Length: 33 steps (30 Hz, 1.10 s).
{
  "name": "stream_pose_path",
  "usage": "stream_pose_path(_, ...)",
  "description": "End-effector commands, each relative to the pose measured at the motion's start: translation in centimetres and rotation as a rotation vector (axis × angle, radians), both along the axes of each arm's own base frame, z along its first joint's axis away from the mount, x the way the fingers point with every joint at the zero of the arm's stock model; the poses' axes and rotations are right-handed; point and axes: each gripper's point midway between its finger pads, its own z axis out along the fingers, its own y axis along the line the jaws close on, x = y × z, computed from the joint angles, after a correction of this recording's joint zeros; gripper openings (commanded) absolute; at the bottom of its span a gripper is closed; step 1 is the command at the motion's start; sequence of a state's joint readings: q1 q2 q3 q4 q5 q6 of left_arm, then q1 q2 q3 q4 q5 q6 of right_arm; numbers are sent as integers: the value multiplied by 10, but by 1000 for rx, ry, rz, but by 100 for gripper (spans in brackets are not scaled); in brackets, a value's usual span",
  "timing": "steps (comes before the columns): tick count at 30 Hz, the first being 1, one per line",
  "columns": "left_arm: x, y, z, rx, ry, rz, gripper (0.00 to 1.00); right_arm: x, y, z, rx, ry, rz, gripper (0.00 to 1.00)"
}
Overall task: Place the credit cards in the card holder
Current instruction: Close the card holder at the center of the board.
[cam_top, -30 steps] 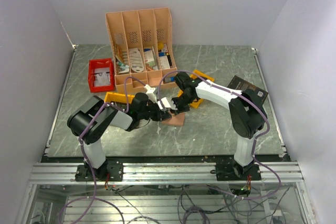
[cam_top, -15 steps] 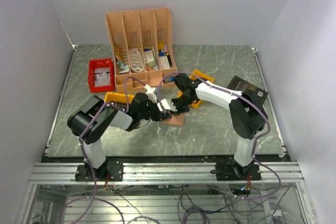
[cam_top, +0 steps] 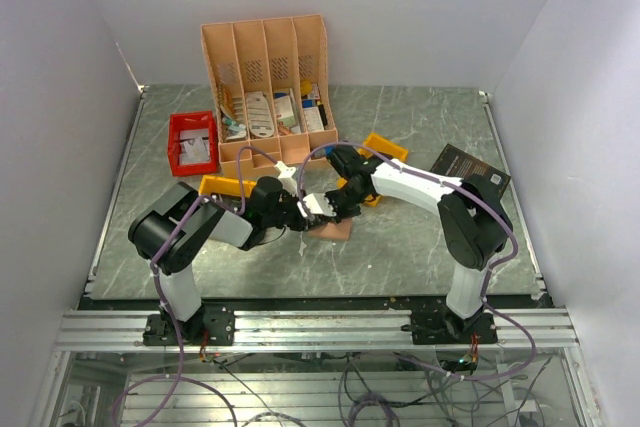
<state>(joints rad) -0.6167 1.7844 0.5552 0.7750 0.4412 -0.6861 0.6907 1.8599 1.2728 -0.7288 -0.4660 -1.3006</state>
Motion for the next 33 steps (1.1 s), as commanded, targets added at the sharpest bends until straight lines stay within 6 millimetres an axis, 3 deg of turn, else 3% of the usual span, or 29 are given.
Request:
stream_pose_path(1,-8,18,-34,89,67,27,7,-23,-9,-18,-73,70,-8,0)
stream_pose_path(19,-10,19,-36,46,88,40,7,-29,-5,-31,-120,89,-19,0)
stream_pose_path(33,-13,21,-41,15,110,48,7,-53,-24,-56,-253,189,3,0)
